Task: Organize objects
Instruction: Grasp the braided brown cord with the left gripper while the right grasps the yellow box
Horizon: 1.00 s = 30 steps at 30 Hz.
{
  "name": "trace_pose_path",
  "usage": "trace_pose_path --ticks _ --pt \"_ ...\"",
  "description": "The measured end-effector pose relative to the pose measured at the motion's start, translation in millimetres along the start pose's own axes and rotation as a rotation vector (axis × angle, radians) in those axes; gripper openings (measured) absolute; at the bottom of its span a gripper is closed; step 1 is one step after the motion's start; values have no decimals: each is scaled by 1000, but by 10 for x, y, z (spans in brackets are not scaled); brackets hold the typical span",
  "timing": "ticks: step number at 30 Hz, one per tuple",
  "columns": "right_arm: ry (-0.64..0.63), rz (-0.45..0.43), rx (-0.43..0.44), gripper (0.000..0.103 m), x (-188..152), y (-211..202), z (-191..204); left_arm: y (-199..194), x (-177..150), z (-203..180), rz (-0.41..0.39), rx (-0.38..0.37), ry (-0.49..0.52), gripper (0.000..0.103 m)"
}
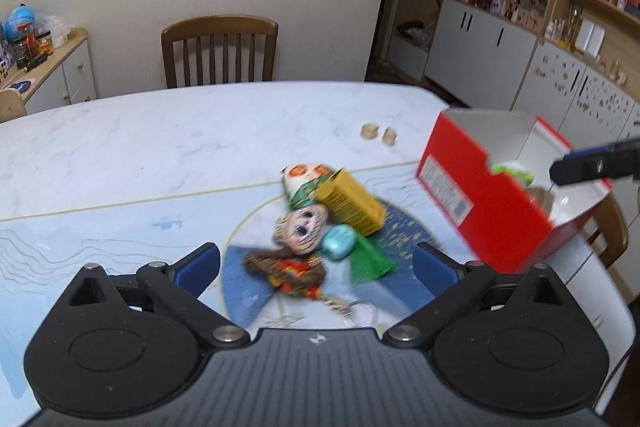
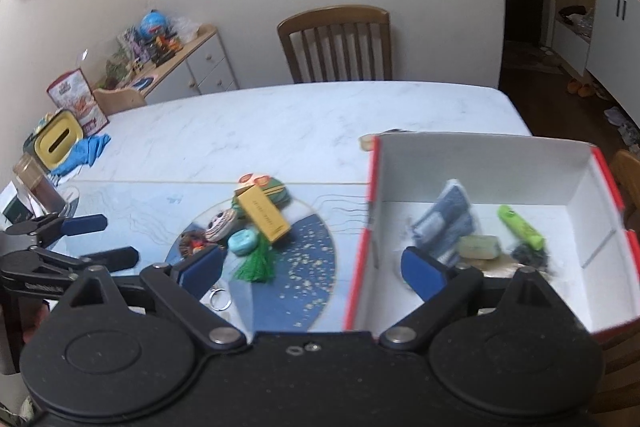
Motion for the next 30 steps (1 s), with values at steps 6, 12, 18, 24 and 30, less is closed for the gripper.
trace_pose_path --ticks 6,12,18,24,30 --pt "-37 35 -13 95 64 337 272 269 -146 265 61 -10 -9 103" --pt "-95 70 -42 93 145 668 441 448 -147 483 82 -20 -49 103" --pt "-177 98 -71 90 217 961 579 595 -97 620 101 -42 -62 103" --pt "-206 139 -96 83 232 1256 601 742 -90 691 121 -71 -70 103" --pt "-244 175 -102 77 208 1483 639 881 -108 707 160 -121 -121 102"
Point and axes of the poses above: each gripper's, at about its wrist camera, not at the fingertips, and y roughly the way its jaws point, z to its left, x to its top, the point moved 9 cm from there along y, roughly the way its jaws point, and after that the axes turned 2 degrees about z, right-handed, at the moved point
